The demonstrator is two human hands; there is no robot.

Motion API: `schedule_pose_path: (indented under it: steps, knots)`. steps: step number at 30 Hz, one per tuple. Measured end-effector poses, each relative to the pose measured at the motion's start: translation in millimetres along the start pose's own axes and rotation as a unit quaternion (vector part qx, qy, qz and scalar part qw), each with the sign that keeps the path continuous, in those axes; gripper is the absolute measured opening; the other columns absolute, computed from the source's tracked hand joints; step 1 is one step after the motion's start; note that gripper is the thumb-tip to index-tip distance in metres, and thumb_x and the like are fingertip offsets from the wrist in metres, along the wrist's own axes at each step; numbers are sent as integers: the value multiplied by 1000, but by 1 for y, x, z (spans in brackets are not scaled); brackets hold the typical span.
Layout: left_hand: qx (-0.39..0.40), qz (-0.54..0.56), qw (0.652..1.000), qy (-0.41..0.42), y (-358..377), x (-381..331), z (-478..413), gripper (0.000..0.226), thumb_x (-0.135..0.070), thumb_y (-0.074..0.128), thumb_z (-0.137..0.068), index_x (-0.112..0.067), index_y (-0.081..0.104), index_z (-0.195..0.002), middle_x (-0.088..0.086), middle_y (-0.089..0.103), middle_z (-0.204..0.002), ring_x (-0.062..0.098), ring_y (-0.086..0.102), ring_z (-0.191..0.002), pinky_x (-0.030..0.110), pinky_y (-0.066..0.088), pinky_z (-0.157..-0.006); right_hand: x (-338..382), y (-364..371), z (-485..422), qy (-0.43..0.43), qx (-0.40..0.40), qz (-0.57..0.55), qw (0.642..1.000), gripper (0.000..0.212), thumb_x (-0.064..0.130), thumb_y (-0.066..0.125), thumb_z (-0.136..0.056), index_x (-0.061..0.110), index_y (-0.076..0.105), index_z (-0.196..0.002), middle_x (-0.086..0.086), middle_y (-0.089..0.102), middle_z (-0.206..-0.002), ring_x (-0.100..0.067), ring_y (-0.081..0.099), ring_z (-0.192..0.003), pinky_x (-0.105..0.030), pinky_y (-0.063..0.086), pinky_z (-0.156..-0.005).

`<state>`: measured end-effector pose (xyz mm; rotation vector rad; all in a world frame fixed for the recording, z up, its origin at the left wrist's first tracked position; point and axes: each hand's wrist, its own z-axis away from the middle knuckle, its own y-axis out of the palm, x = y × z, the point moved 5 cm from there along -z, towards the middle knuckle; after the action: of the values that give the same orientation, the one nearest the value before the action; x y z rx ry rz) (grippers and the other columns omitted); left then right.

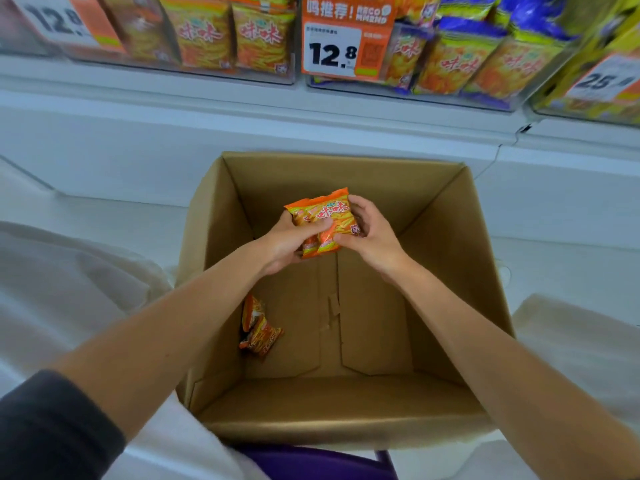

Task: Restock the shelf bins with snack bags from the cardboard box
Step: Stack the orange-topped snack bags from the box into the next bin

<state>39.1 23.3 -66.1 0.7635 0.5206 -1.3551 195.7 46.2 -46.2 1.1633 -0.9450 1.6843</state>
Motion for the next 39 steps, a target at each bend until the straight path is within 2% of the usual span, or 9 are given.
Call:
schedule_pose_path:
  steps: [5, 9, 12, 17, 23, 28, 31, 35, 39]
  knots:
    - [10, -5, 999, 31, -7, -23, 7, 75, -16, 79, -78, -23, 35, -138, 3, 61, -127, 23, 63, -113, 46, 51, -97, 25, 6, -5, 37, 45, -27, 998, 79, 7, 73, -83, 20, 29, -148, -9, 52, -137, -19, 54, -124, -31, 48, -99]
    - [8, -38, 995, 96, -13, -68, 30, 60, -17, 67, -87, -17, 36, -138, 8, 62, -128, 23, 64, -112, 39, 52, -95, 74, 25, -7, 8, 91, -20, 996, 65, 4, 68, -85, 19, 39, -142, -5, 60, -128, -18, 59, -117, -34, 46, -100]
    - [-14, -77, 983, 167, -25, -111, 61, 63, -35, 70, -87, -15, 36, -137, 2, 61, -124, 16, 64, -105, 30, 54, -85, 121, 41, -6, -12, 108, -32, 994, 75, 1, 66, -87, 31, 32, -147, -2, 60, -129, -15, 62, -113, -28, 50, -96]
    - [-63, -132, 935, 323, -49, -187, 109, 39, -27, 62, -95, -21, 45, -129, 0, 62, -121, 13, 64, -103, 28, 53, -80, 202, 71, -17, -66, 94, -38, 993, 73, -3, 67, -84, 33, 37, -140, -1, 61, -122, -18, 62, -110, -37, 51, -97]
    - [-196, -340, 811, 434, -90, -279, 129, 81, -60, 56, -89, -18, 23, -150, -9, 50, -131, 14, 50, -119, 41, 43, -104, 280, 97, -66, -147, 28, -44, 988, 80, 1, 72, -78, 27, 35, -144, -1, 61, -127, -20, 58, -116, -41, 51, -97]
    - [-349, -541, 645, 412, -113, -349, 97, 83, -76, 39, -86, -10, 44, -135, 13, 55, -131, 33, 45, -126, 50, 36, -103, 312, 98, -126, -160, -35, -33, 986, 81, 1, 65, -84, 35, 28, -148, 0, 53, -133, -18, 53, -116, -26, 49, -79]
    - [-355, -625, 592, 364, -124, -371, 72, 89, -79, 29, -86, -15, 34, -148, 9, 37, -151, 28, 25, -143, 49, 19, -114, 317, 96, -166, -166, -62, 6, 984, 81, 3, 64, -86, 33, 25, -150, 3, 49, -129, -16, 49, -114, -22, 44, -77]
    - [-413, -644, 514, 388, -148, -371, 62, 79, -75, 28, -89, -20, 36, -146, 5, 36, -153, 24, 24, -145, 49, 15, -117, 315, 99, -210, -147, -93, 51, 983, 75, 8, 67, -85, 28, 29, -147, 4, 52, -128, -17, 49, -119, -35, 44, -98]
    - [-457, -598, 482, 449, -158, -360, 68, 65, -58, 37, -94, -16, 41, -143, 7, 50, -144, 24, 40, -137, 47, 18, -116, 326, 96, -228, -175, -131, 57, 974, 59, 3, 66, -85, 19, 39, -135, 3, 56, -113, -15, 55, -106, -18, 43, -72]
